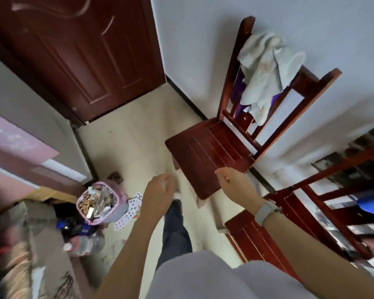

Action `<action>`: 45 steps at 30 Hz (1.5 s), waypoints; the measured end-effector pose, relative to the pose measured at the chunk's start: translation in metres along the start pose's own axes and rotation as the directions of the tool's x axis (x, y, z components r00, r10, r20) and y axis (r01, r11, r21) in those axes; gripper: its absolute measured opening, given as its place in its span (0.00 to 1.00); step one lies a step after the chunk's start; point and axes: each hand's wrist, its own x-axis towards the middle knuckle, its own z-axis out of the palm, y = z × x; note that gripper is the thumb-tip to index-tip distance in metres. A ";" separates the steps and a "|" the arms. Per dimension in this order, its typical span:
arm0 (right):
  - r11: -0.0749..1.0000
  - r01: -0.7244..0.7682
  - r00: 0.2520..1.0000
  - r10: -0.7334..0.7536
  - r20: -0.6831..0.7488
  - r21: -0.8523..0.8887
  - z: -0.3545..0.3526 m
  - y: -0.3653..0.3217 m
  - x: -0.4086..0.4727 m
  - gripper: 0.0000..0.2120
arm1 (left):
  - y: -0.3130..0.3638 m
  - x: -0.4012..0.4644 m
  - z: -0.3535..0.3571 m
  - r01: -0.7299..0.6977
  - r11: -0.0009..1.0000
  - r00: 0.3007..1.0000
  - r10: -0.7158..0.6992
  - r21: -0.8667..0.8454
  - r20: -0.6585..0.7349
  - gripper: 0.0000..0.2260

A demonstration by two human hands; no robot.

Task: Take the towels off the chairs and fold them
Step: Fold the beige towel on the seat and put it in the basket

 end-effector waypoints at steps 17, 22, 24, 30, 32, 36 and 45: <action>0.880 -0.341 0.594 0.474 -0.650 0.330 -0.149 -0.037 0.205 0.14 | 0.241 0.346 0.019 -0.757 0.651 0.585 0.711 -0.054 0.390 0.14; 0.845 -0.404 0.465 0.520 -0.717 0.351 -0.194 -0.014 0.219 0.16 | 0.325 0.378 0.068 -0.865 0.500 0.490 0.831 0.031 0.263 0.19; 0.835 -0.438 0.464 0.527 -0.712 0.333 -0.205 -0.005 0.223 0.19 | 0.341 0.385 0.082 -0.851 0.506 0.524 0.804 0.141 0.281 0.20; 0.746 -0.564 0.478 0.645 -0.596 0.354 -0.220 0.009 0.243 0.24 | 0.358 0.391 0.093 -0.850 0.518 0.525 0.825 0.091 0.207 0.08; 0.729 -0.609 0.453 0.642 -0.618 0.312 -0.225 0.012 0.247 0.18 | 0.364 0.389 0.084 -0.844 0.531 0.515 0.841 -0.071 0.162 0.06; 0.759 -0.520 0.362 0.611 -0.704 0.391 -0.240 0.010 0.242 0.12 | 0.382 0.371 0.051 -0.807 0.494 0.497 0.864 -0.323 0.080 0.06; 0.807 0.269 0.012 0.544 -0.839 0.526 -0.244 -0.018 0.147 0.08 | 0.321 0.321 0.006 -0.649 0.552 0.460 0.833 -0.523 0.307 0.04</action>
